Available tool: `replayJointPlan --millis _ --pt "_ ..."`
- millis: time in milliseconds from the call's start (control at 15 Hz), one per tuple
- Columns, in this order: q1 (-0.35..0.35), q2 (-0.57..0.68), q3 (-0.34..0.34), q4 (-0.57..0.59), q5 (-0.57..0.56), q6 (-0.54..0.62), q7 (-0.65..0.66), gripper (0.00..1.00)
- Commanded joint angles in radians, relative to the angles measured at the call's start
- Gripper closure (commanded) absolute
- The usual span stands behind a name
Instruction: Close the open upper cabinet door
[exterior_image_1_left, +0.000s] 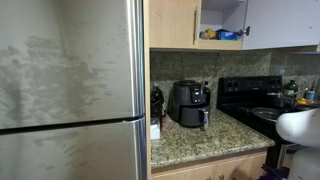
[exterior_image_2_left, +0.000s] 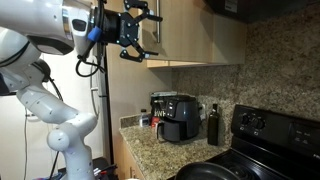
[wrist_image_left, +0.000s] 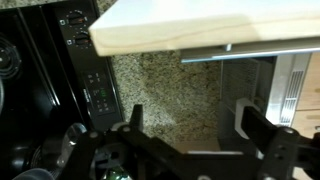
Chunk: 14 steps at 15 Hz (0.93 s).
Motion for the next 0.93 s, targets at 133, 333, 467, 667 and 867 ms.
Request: replayJointPlan --millis 133,333,467,667,867 --pt "0.029 -0.043 0.070 0.034 0.130 0.118 0.005 0.00" --pt "0.074 -0.066 0.097 0.043 0.107 0.069 -0.012 0.00" --pt "0.111 -0.081 0.106 0.038 0.053 0.007 -0.027 0.00" --pt "0.119 -0.124 0.122 0.009 -0.014 -0.051 -0.022 0.00" --pt "0.127 -0.188 0.143 -0.038 -0.065 -0.108 -0.023 0.00"
